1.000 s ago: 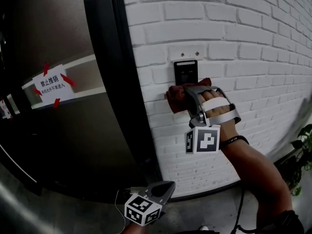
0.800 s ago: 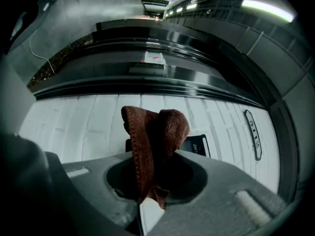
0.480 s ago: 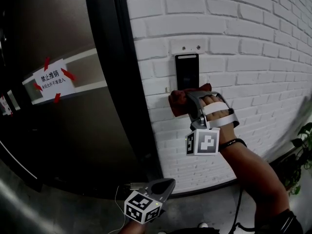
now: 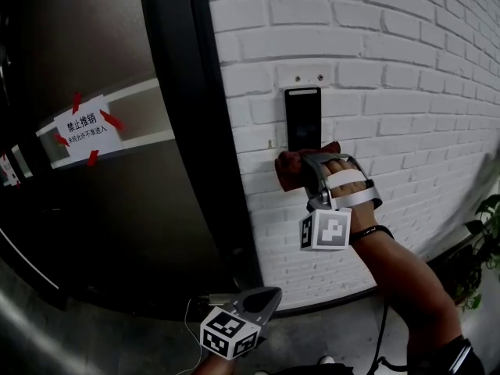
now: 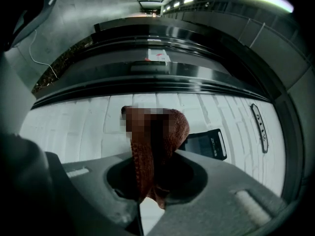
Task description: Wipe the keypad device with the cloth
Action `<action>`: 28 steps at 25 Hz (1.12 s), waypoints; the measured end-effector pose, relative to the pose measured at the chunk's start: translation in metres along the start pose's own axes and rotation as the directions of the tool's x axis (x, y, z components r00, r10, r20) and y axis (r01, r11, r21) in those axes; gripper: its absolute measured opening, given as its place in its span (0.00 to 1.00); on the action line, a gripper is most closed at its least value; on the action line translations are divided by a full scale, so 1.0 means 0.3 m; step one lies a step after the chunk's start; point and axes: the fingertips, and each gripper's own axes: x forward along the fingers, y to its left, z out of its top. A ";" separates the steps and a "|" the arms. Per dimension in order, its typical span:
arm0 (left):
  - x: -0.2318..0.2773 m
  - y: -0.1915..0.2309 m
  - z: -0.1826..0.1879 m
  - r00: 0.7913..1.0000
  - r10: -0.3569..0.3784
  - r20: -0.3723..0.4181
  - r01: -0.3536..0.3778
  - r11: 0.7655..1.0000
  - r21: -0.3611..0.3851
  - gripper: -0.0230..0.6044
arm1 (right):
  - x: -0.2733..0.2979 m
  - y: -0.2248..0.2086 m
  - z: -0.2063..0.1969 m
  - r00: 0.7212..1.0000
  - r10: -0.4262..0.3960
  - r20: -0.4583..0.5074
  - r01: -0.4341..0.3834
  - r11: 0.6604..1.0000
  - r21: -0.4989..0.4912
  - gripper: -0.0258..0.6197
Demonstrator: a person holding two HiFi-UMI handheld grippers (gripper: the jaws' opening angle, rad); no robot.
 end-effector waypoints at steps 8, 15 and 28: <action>-0.082 0.008 -0.017 0.999 -0.043 0.002 0.043 0.999 -0.003 0.06 | -0.006 0.067 -0.012 0.991 0.099 -0.087 -0.098 0.995 0.014 0.12; -0.146 -0.007 -0.066 0.995 -0.094 -0.016 0.094 0.995 0.021 0.06 | -0.225 0.304 -0.031 0.941 0.337 -0.032 -0.309 0.894 0.323 0.12; -0.213 -0.217 -0.151 0.999 0.027 0.036 -0.028 1.000 0.013 0.06 | -0.986 0.602 -0.074 0.816 0.397 0.420 -0.462 0.012 0.887 0.12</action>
